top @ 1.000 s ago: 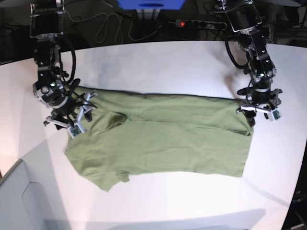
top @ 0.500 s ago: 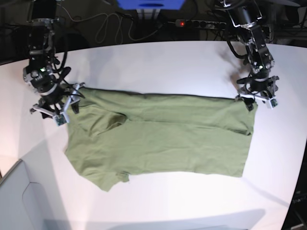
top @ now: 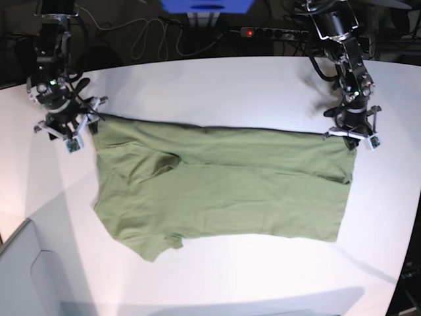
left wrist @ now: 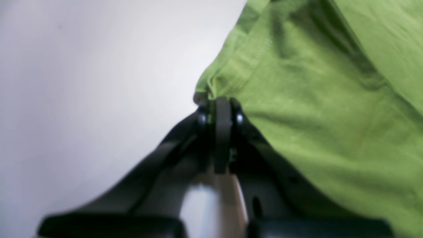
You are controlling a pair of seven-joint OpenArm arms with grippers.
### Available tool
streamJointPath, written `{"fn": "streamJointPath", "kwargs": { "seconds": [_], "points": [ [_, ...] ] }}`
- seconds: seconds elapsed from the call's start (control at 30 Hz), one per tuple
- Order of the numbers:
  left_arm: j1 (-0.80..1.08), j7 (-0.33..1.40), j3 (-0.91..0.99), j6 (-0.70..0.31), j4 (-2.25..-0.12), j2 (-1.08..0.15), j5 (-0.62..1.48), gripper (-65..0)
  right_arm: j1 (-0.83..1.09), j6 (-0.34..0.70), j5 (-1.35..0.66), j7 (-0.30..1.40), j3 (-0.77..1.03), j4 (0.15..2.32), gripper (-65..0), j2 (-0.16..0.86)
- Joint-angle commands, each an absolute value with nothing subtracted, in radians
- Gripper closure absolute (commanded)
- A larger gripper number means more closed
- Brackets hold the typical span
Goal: Fold the T-shirt properly
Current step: 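Drag the folded edge back toward the robot with both grippers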
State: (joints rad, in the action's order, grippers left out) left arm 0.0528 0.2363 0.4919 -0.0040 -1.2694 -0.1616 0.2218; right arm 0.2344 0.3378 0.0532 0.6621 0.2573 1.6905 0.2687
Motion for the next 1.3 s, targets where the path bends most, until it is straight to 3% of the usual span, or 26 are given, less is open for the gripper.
{"fn": "streamJointPath", "kwargs": {
  "seconds": [0.0, 0.27, 0.5, 0.57, 0.7, 0.73, 1.0, 1.27],
  "points": [
    [0.051, 0.263, 0.492, -0.001, -1.273, -0.168, 0.220, 0.0, 0.231, 0.344, 0.050, 0.642, 0.259, 1.698, -32.5, 0.282],
    [0.053, 0.263, 0.490, -0.001, -1.268, -0.168, 0.220, 0.0, 0.252, 0.441, 0.053, 0.642, 0.262, 1.675, -32.5, 0.260],
    [0.054, 0.263, 0.493, -0.001, -1.268, -0.168, 0.220, 0.0, 0.251, 0.449, 0.053, 0.642, 0.257, 1.601, -31.6, 0.260],
    [0.056, 0.263, 0.493, -0.001, -1.268, -0.168, 0.220, 0.0, 0.251, 0.449, 0.053, 0.642, 0.257, 1.589, -25.4, 0.262],
    [0.074, 0.265, 0.490, -0.001, -1.268, -0.168, 0.220, 0.0, 0.254, 0.449, 0.053, 0.642, 0.262, 1.584, -1.1, 0.268],
    [0.077, 0.265, 0.490, -0.001, -1.268, -0.165, 0.220, 0.0, 0.254, 0.449, 0.053, 0.642, 0.262, 1.584, 0.0, 0.268],
    [0.197, 0.274, 0.492, -0.001, -1.399, -0.091, 0.220, 0.0, 0.303, 0.449, 0.053, 0.644, 0.263, 1.613, -0.1, 0.338],
    [0.441, 0.274, 0.490, -0.001, -1.618, -0.035, 0.220, 0.0, 0.409, 0.449, 0.053, 0.644, 0.291, 1.699, -0.1, 0.400]
  ]
}}
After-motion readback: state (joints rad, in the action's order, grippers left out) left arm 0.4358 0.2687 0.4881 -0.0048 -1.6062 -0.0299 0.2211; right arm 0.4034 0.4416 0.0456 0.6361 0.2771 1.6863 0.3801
